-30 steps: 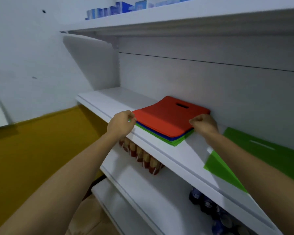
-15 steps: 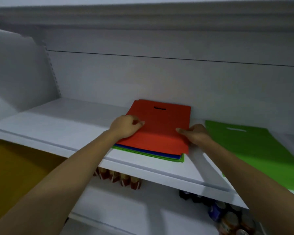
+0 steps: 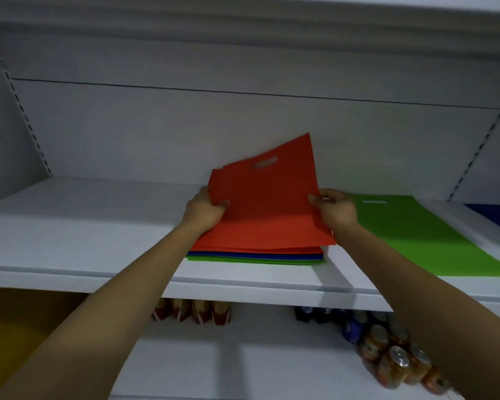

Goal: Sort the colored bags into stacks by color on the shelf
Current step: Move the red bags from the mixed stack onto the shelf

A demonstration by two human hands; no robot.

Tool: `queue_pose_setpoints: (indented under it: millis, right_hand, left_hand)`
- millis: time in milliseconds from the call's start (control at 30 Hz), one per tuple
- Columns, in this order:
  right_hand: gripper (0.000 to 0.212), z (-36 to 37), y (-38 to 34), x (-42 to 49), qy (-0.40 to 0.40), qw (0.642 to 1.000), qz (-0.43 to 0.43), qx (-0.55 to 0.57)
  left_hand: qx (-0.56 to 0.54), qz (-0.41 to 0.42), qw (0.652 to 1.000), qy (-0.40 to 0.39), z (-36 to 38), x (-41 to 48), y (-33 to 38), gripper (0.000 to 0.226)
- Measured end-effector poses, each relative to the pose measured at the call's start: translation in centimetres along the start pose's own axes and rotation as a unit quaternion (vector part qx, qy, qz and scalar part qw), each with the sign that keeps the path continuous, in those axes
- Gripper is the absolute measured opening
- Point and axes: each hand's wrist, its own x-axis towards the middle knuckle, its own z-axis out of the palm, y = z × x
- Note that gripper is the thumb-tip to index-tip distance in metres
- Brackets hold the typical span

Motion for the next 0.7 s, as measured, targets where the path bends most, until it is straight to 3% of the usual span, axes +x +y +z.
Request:
queue_pose_setpoints:
  millis: [133,267,367,433,500,700]
  right_hand:
    - [0.014,-1.5,-1.7,-1.1,0.010,0.995,0.023,0.097]
    - [0.014,-4.0,-2.2,-1.2,0.032,0.994,0.003,0.106]
    - [0.016,-6.2,-1.9,-1.3,0.037,0.994,-0.013,0.102]
    - [0.014,-7.7,-1.7,-1.6,0.046,0.992,-0.018,0.113]
    - [0.009,-9.4,-1.5,-1.9,0.052,0.991,-0.016,0.120]
    - [0.005,-17.5,-0.5,-3.3,0.083,0.987,0.006,0.140]
  left_hand:
    - [-0.103,-0.012,0.994,0.014,-0.1,-0.1,1.0,0.055]
    - [-0.237,-0.045,0.970,0.006,0.2,0.5,1.4,0.039]
    - [-0.284,-0.078,0.953,-0.066,0.3,0.2,2.4,0.035]
    - [-0.284,-0.071,0.945,-0.144,1.0,-0.6,3.8,0.029]
    - [-0.253,-0.039,0.951,-0.172,2.3,-1.4,5.6,0.034]
    - [-0.153,0.120,0.976,-0.099,7.4,-3.5,12.1,0.040]
